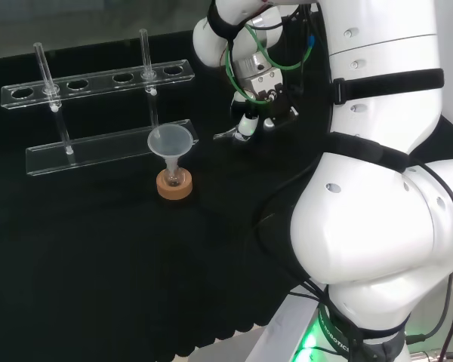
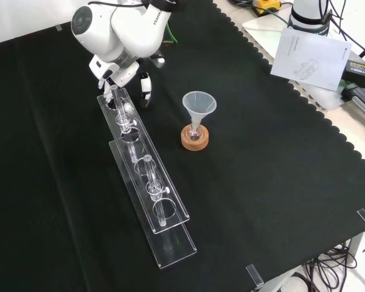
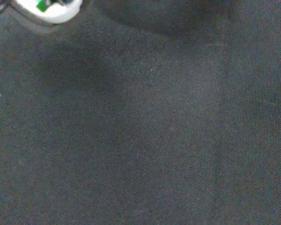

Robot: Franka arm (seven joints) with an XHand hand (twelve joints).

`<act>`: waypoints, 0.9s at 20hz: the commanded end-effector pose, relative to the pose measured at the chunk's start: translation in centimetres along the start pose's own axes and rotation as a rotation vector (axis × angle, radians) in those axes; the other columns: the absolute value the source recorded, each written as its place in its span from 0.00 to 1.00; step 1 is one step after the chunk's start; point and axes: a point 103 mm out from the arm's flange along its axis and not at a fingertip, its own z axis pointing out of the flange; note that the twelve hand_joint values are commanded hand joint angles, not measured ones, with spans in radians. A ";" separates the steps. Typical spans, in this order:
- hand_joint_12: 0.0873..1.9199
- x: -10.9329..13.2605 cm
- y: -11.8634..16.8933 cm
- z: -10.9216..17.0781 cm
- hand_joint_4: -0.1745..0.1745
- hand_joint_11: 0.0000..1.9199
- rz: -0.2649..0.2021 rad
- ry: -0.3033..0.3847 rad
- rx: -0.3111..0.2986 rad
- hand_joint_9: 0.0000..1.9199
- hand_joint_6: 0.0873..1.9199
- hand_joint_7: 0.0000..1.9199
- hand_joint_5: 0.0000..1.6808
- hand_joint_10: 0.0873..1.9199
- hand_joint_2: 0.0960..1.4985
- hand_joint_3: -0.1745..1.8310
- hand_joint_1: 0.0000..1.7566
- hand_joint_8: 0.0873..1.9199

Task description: Pick up the weighing funnel.

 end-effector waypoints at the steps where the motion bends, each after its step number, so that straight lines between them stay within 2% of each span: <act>1: 0.65 -0.3 0.4 0.4 0.50 0.25 0.009 0.007 -0.007 0.40 0.07 0.28 0.40 0.22 0.39 0.32 0.48 0.31; 4: 0.65 -0.5 0.6 0.6 0.54 0.26 0.012 0.012 -0.008 0.41 0.22 0.29 0.41 0.21 0.39 0.34 0.49 0.30; 6: 0.65 -0.7 0.7 0.7 0.55 0.26 0.016 0.014 -0.013 0.41 0.27 0.29 0.42 0.21 0.39 0.35 0.50 0.30; 12: 0.65 -1.0 1.1 0.8 0.59 0.27 0.013 0.037 -0.026 0.43 0.31 0.31 0.46 0.21 0.40 0.36 0.50 0.30; 18: 0.65 -0.4 1.5 1.0 0.55 0.27 -0.003 0.029 -0.020 0.43 0.31 0.31 0.43 0.21 0.40 0.36 0.50 0.30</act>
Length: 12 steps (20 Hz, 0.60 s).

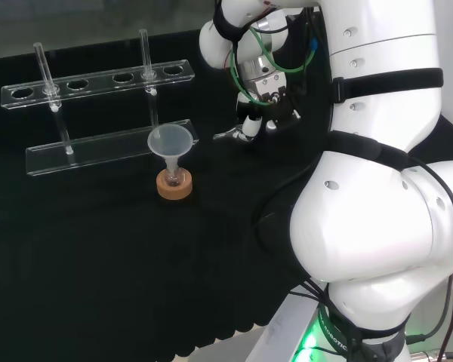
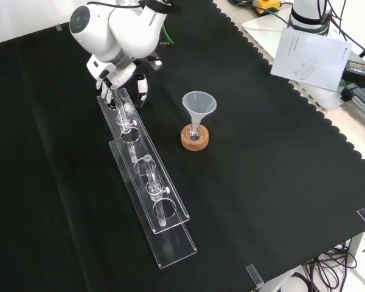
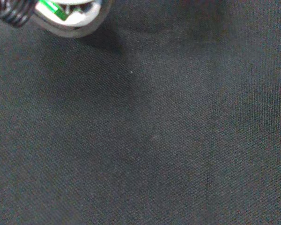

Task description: Pick up the weighing funnel.

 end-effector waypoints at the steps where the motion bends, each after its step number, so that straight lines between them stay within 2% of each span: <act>1: 0.64 0.4 0.4 0.2 0.54 0.27 -0.016 0.002 0.005 0.43 0.32 0.31 0.43 0.21 0.40 0.37 0.50 0.30; 10: 0.64 0.4 0.5 0.2 0.53 0.27 -0.024 0.015 0.003 0.43 0.33 0.32 0.41 0.20 0.40 0.37 0.50 0.30; 12: 0.64 -0.7 0.3 0.4 0.53 0.27 -0.027 0.033 -0.003 0.43 0.33 0.32 0.41 0.20 0.40 0.37 0.50 0.30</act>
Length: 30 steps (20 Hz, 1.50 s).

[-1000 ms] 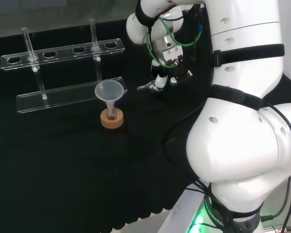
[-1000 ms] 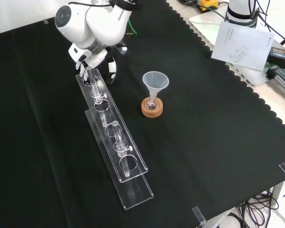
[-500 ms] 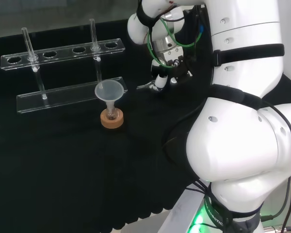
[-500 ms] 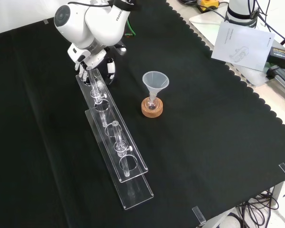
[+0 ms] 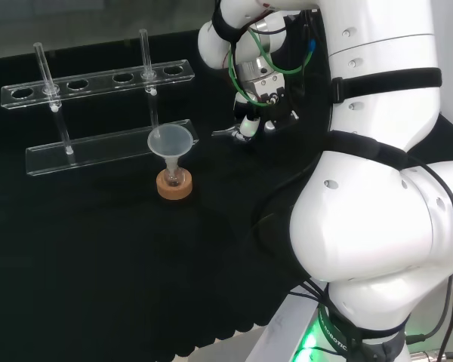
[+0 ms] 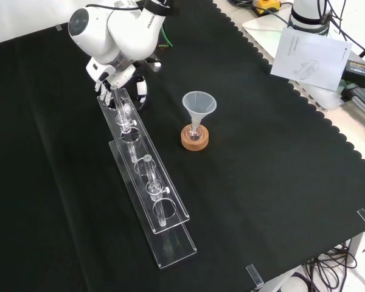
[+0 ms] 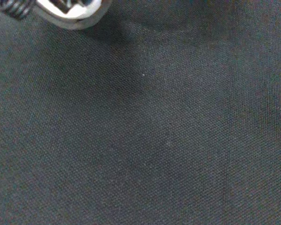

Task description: Pick up the weighing funnel.

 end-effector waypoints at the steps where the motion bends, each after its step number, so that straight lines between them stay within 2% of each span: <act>1: 0.64 -1.1 -0.2 0.2 0.53 0.27 -0.004 0.018 -0.009 0.43 0.34 0.32 0.41 0.20 0.40 0.37 0.50 0.30; 2: 0.64 -1.0 -0.2 0.2 0.55 0.27 -0.004 0.010 -0.013 0.43 0.34 0.32 0.41 0.20 0.40 0.37 0.50 0.30; 3: 0.64 -0.8 -0.3 0.1 0.61 0.27 -0.005 0.000 -0.027 0.44 0.34 0.32 0.45 0.20 0.40 0.38 0.50 0.30; 4: 0.64 -0.5 -0.3 0.0 0.76 0.28 -0.005 -0.006 -0.038 0.44 0.36 0.33 0.53 0.21 0.46 0.33 0.54 0.30; 5: 0.63 -0.2 -0.3 -0.1 0.87 0.30 -0.001 -0.004 -0.051 0.46 0.36 0.36 0.60 0.21 0.50 0.29 0.57 0.30; 7: 0.58 -0.1 -0.4 -0.3 0.97 0.36 0.001 0.017 -0.061 0.51 0.34 0.41 0.69 0.19 0.52 0.28 0.61 0.30; 11: 0.52 -0.3 -0.8 -0.3 1.00 0.45 0.002 0.029 -0.075 0.59 0.33 0.47 0.72 0.13 0.49 0.32 0.62 0.26; 17: 0.50 -0.4 -1.0 -0.3 1.00 0.48 0.010 0.018 -0.052 0.61 0.33 0.48 0.73 0.10 0.48 0.33 0.62 0.25; 23: 0.54 -0.2 -0.8 0.3 1.00 0.42 0.029 -0.013 0.037 0.58 0.37 0.40 0.68 0.07 0.59 0.20 0.61 0.29; 25: 0.55 0.0 -0.6 0.3 0.73 0.39 0.030 -0.017 0.053 0.55 0.34 0.37 0.62 0.07 0.56 0.19 0.55 0.30; 26: 0.56 0.0 -0.6 0.4 0.64 0.38 0.030 -0.018 0.057 0.53 0.34 0.35 0.57 0.08 0.52 0.22 0.53 0.31; 28: 0.59 0.1 -0.6 0.4 0.52 0.33 0.029 -0.022 0.059 0.49 0.34 0.30 0.44 0.10 0.46 0.29 0.51 0.31; 30: 0.63 0.2 -0.7 0.2 0.47 0.27 0.023 -0.021 0.046 0.43 0.29 0.25 0.32 0.12 0.41 0.33 0.49 0.31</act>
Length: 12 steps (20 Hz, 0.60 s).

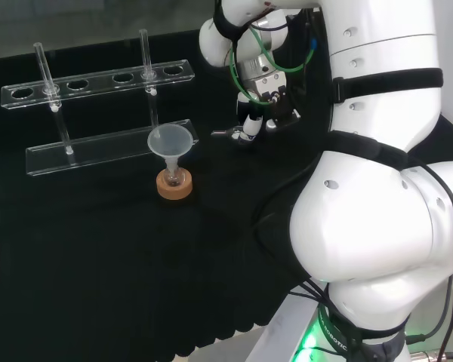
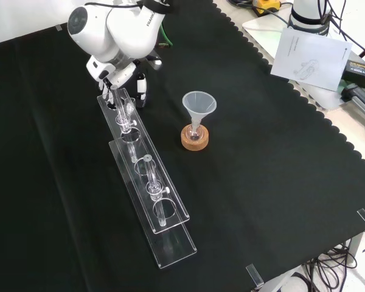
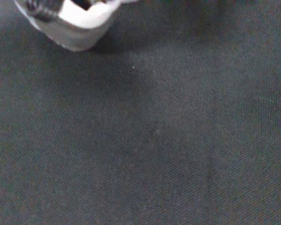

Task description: Pick up the weighing funnel.

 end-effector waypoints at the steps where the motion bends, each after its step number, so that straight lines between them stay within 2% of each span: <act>1: 0.64 0.5 -0.3 0.3 0.45 0.24 -0.007 -0.012 0.008 0.40 0.25 0.22 0.28 0.14 0.39 0.34 0.48 0.32; 5: 0.67 0.6 -0.8 -0.2 0.42 0.19 -0.013 -0.008 -0.022 0.33 0.11 0.16 0.23 0.23 0.36 0.34 0.44 0.32; 12: 0.67 1.8 -1.2 -0.8 0.42 0.18 -0.049 -0.001 -0.065 0.31 0.09 0.15 0.25 0.25 0.35 0.33 0.42 0.32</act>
